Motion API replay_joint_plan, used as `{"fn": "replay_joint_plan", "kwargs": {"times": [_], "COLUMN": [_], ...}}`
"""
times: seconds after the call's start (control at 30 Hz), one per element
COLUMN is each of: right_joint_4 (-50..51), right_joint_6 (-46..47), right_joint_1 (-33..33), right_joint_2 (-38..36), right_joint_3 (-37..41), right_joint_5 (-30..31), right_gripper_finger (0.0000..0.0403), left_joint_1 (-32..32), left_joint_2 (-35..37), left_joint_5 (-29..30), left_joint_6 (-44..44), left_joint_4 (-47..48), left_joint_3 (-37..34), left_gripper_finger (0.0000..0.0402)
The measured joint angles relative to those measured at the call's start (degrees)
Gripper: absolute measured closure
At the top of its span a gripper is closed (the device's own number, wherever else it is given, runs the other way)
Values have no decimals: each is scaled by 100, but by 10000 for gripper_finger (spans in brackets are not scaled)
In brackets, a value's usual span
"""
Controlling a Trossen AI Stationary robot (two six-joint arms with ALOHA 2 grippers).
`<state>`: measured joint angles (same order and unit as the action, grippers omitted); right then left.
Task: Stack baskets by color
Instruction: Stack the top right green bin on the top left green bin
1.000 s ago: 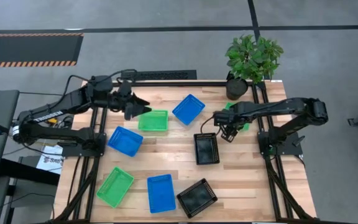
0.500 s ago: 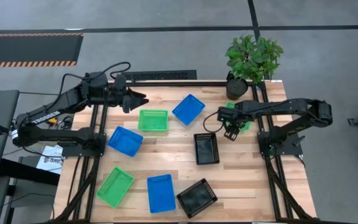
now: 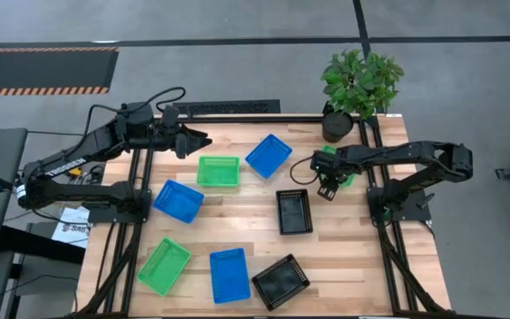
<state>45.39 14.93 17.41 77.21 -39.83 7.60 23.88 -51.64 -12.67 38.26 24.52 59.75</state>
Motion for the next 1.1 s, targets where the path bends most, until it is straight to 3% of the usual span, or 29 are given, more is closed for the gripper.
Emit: {"fn": "replay_joint_plan", "kwargs": {"times": [0.23, 0.5, 0.9, 1.1], "right_joint_4": [51, 88, 25, -969], "right_joint_6": [438, 761, 965, 1225], "right_joint_1": [-26, -360, -718, -984], "right_joint_2": [-4, -12, -12, 77], "right_joint_3": [-7, -371, -1729, -2448], "right_joint_5": [-81, -295, -16, 133], "right_gripper_finger": [386, 393, 392, 395], "left_joint_1": [0, 0, 0, 0], "left_joint_2": [0, 80, 107, 176], "left_joint_5": [0, -15, 144, 204], "left_joint_6": [-2, 50, 232, 162], "left_joint_4": [6, 72, 359, 342], "left_joint_3": [0, -2, 0, 0], "left_gripper_finger": [123, 123, 123, 123]}}
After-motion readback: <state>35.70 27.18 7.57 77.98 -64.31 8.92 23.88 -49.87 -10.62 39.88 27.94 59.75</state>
